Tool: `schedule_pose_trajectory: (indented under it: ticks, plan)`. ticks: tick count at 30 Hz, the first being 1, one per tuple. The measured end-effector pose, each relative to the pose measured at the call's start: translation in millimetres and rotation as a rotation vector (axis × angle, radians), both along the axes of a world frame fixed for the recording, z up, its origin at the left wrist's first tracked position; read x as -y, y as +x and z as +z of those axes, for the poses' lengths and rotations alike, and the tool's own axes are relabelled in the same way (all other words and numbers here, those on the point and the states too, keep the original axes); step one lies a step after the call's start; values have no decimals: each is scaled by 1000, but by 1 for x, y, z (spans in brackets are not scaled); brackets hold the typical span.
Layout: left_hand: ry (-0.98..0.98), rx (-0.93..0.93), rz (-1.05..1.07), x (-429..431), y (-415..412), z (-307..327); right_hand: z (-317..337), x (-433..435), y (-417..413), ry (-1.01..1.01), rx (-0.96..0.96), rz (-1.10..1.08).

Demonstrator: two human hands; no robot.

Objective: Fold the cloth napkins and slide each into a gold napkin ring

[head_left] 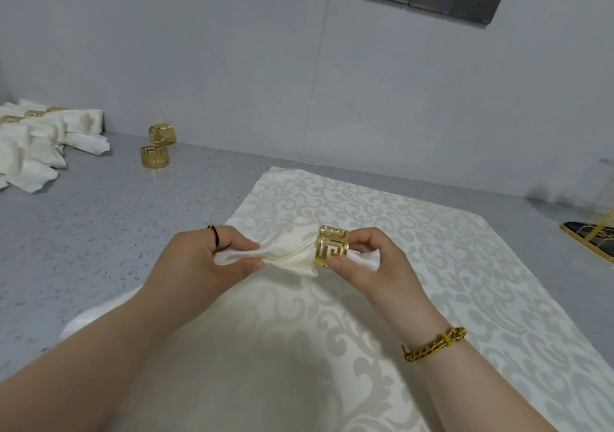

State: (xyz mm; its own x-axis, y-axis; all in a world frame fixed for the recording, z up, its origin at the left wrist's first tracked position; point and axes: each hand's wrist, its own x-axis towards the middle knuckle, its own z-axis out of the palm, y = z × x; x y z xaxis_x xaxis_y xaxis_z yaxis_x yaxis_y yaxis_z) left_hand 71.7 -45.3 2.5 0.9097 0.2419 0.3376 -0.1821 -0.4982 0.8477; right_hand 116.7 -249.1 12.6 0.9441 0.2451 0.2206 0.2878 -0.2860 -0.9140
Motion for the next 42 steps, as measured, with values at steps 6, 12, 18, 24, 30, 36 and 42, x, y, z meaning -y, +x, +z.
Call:
schedule_pose_trajectory:
  ticks: [6,12,18,24,30,36,42]
  plan:
    - [29,-17,-93,4,-2,-2,0,2,1,44,-9,60]
    - [76,-44,-170,6,-5,0,4,3,0,27,-105,75]
    - [64,-15,-151,7,-5,0,10,5,3,410,-439,83]
    - [100,-38,-149,11,-3,-3,1,4,8,452,-641,113]
    - [102,-18,-185,11,0,-7,-2,2,10,411,-627,145]
    - [322,-60,-294,19,0,-11,-9,-5,13,284,-599,44]
    - [402,-188,-240,23,-3,-5,-9,-10,11,166,-502,-76]
